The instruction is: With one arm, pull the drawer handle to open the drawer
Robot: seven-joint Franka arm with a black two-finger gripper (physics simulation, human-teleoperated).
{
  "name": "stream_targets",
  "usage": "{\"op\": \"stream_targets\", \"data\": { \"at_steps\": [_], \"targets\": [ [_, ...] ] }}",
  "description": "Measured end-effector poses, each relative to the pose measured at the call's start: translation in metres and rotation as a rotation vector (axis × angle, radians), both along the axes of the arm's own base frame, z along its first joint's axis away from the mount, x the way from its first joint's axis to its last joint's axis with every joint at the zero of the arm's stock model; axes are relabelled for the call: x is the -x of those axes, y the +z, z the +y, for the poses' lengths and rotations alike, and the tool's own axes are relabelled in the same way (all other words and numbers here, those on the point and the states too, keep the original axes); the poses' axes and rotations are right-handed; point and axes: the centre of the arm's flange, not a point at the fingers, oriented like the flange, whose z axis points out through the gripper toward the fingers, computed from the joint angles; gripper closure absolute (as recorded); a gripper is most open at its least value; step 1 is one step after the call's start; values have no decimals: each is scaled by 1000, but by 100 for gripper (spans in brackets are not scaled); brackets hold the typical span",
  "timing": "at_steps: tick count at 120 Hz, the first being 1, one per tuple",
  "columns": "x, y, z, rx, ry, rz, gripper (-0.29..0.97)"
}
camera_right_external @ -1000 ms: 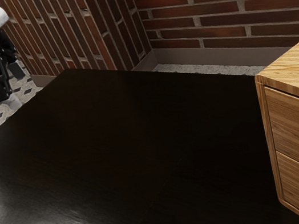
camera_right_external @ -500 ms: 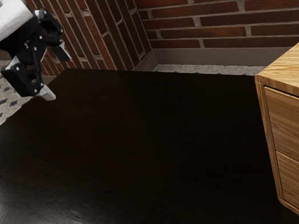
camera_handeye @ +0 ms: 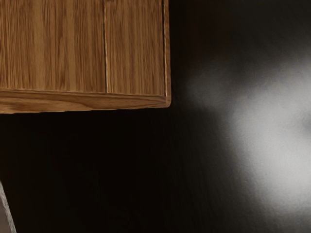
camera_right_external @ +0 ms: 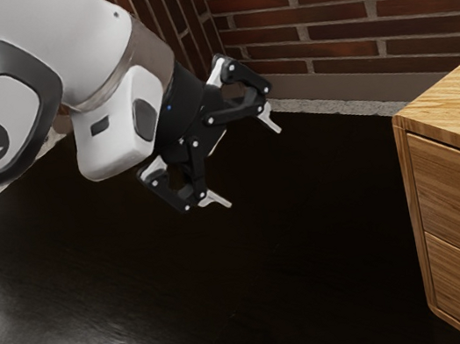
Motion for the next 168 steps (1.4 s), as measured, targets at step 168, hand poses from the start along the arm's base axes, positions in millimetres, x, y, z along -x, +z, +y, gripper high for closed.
{"op": "stream_targets", "data": {
  "at_steps": [168],
  "targets": [
    [0, -62, -198, -126, -462, -117, 0]
  ]
}}
